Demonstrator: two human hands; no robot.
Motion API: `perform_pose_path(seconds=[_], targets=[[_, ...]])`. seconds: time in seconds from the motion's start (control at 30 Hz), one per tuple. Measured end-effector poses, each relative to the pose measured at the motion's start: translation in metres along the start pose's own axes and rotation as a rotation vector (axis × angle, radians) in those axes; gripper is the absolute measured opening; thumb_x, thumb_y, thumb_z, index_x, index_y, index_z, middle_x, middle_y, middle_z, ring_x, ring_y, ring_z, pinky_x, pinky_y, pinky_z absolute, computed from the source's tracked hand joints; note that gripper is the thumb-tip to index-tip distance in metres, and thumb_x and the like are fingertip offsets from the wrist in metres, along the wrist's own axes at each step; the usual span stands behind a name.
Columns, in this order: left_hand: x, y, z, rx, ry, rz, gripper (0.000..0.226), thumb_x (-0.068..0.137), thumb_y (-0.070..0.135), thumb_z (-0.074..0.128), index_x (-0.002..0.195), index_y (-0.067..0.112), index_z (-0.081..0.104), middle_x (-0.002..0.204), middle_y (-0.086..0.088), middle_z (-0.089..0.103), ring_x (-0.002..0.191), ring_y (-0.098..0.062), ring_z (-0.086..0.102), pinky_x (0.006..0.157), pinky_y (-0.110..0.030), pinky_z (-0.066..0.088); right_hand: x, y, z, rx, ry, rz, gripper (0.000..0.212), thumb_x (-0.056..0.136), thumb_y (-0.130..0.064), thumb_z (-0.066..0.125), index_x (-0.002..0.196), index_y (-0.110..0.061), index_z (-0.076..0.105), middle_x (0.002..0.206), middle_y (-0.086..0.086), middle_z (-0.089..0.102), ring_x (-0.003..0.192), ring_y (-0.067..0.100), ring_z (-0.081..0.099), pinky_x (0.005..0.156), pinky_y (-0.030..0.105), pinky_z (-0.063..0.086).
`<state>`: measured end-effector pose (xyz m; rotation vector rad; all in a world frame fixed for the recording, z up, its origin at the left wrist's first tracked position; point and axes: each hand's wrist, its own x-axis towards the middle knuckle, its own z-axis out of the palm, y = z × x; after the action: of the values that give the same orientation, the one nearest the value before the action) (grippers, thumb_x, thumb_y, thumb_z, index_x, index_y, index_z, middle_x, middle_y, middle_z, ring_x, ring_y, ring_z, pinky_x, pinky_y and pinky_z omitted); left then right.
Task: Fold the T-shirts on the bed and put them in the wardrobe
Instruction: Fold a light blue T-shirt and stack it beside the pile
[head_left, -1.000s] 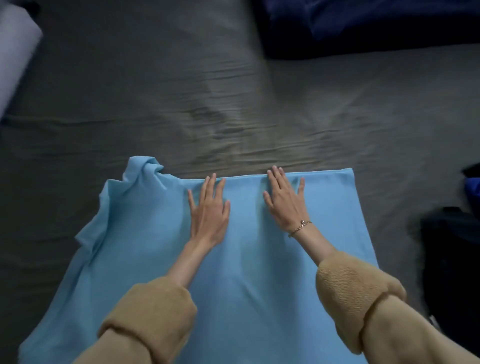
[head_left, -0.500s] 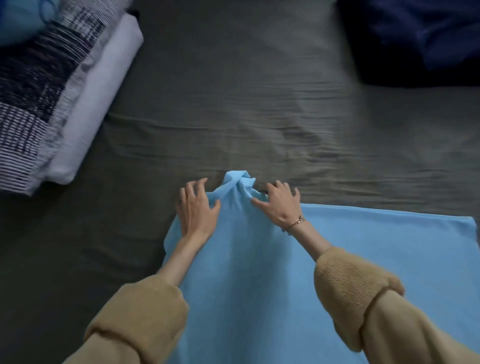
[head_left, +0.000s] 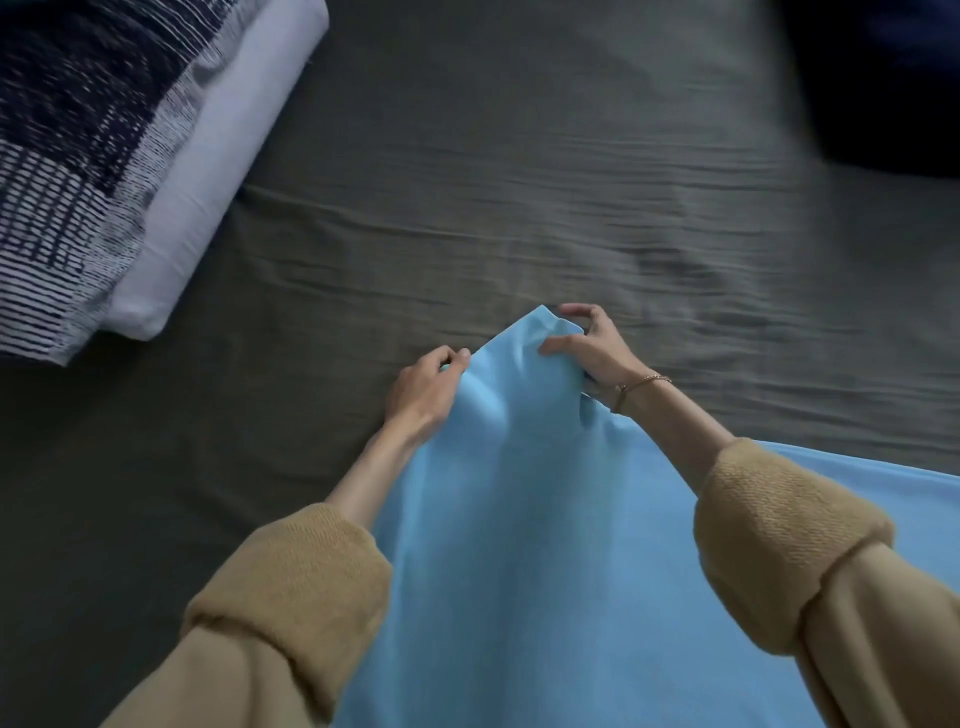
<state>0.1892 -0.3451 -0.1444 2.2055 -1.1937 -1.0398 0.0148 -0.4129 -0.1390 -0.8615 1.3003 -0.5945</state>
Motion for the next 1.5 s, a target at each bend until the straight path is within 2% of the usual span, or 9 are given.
perform_pose_path(seconds=[0.23,0.3,0.4,0.57,0.7,0.8,0.97,1.3,1.5], targets=[[0.018,-0.009,-0.010,-0.048,-0.255,0.054,0.020,0.076,0.050,0.051,0.069,0.032,0.055,0.074,0.007,0.061,0.071,-0.018,0.054,0.067,-0.031,0.039,0.011,-0.006,-0.014,-0.443,0.185,-0.270,0.036,0.081,-0.018,0.071,0.113,-0.012,0.056,0.105,0.000,0.057,0.085,0.008,0.052,0.060,0.000,0.038],[0.015,-0.009,-0.008,-0.010,-0.240,0.021,0.024,0.080,0.049,0.050,0.069,0.028,0.051,0.073,0.008,0.058,0.070,-0.017,0.051,0.064,-0.031,0.035,0.012,-0.008,-0.020,-0.725,0.147,-0.230,0.036,0.079,-0.043,0.069,0.101,-0.017,0.058,0.096,-0.003,0.057,0.088,0.013,0.051,0.077,0.018,0.044],[0.010,-0.008,-0.005,0.161,-0.147,0.033,0.016,0.088,0.033,0.048,0.078,0.021,0.047,0.077,0.002,0.057,0.078,-0.025,0.052,0.064,-0.033,0.033,0.011,-0.010,-0.025,-0.991,0.096,-0.160,0.045,0.078,-0.050,0.064,0.063,-0.013,0.045,0.065,0.000,0.048,0.071,0.023,0.047,0.064,0.035,0.034],[0.006,-0.012,0.000,0.369,0.007,0.195,0.021,0.099,0.035,0.036,0.104,0.018,0.045,0.089,-0.008,0.061,0.095,-0.035,0.056,0.069,-0.035,0.030,0.002,-0.006,-0.029,-0.704,-0.030,-0.396,0.023,0.087,-0.026,0.064,0.068,-0.024,0.052,0.068,-0.011,0.056,0.061,-0.001,0.052,0.059,0.017,0.040],[0.003,-0.017,0.001,0.416,0.060,0.270,0.027,0.102,0.034,0.031,0.115,0.014,0.044,0.089,-0.016,0.064,0.093,-0.040,0.056,0.067,-0.037,0.032,0.003,-0.008,-0.026,-0.669,-0.022,-0.501,0.025,0.091,-0.029,0.061,0.076,-0.014,0.048,0.066,-0.010,0.054,0.052,-0.003,0.044,0.052,0.012,0.034],[0.002,-0.019,0.002,0.442,0.078,0.288,0.029,0.102,0.034,0.029,0.118,0.014,0.043,0.092,-0.018,0.065,0.093,-0.041,0.057,0.067,-0.037,0.032,0.006,-0.005,-0.026,-0.761,-0.045,-0.458,0.025,0.089,-0.039,0.060,0.066,-0.032,0.052,0.060,-0.017,0.056,0.057,-0.006,0.050,0.054,0.012,0.035],[0.000,-0.018,0.004,0.474,0.107,0.297,0.027,0.103,0.030,0.029,0.117,0.012,0.043,0.095,-0.020,0.064,0.094,-0.042,0.056,0.067,-0.037,0.031,0.012,-0.005,-0.036,-0.908,-0.190,-0.398,0.017,0.085,-0.025,0.066,0.087,-0.008,0.068,0.090,0.001,0.066,0.088,0.018,0.060,0.069,0.021,0.042],[-0.002,0.005,0.028,0.518,0.329,0.131,0.025,0.096,0.025,0.038,0.104,0.006,0.052,0.098,-0.016,0.064,0.097,-0.032,0.056,0.068,-0.038,0.033,0.014,0.000,-0.057,-1.155,-0.094,-0.413,0.043,0.086,-0.048,0.059,0.061,-0.015,0.047,0.058,-0.001,0.047,0.059,0.019,0.043,0.058,0.035,0.033],[0.023,0.038,0.043,0.381,0.134,0.308,0.035,0.096,0.040,0.045,0.114,0.009,0.048,0.117,-0.008,0.057,0.113,-0.025,0.049,0.083,-0.033,0.034,0.017,0.016,-0.055,-1.215,0.056,-0.532,0.047,0.093,-0.046,0.049,0.065,-0.008,0.046,0.053,0.001,0.040,0.061,0.028,0.039,0.059,0.036,0.032]])
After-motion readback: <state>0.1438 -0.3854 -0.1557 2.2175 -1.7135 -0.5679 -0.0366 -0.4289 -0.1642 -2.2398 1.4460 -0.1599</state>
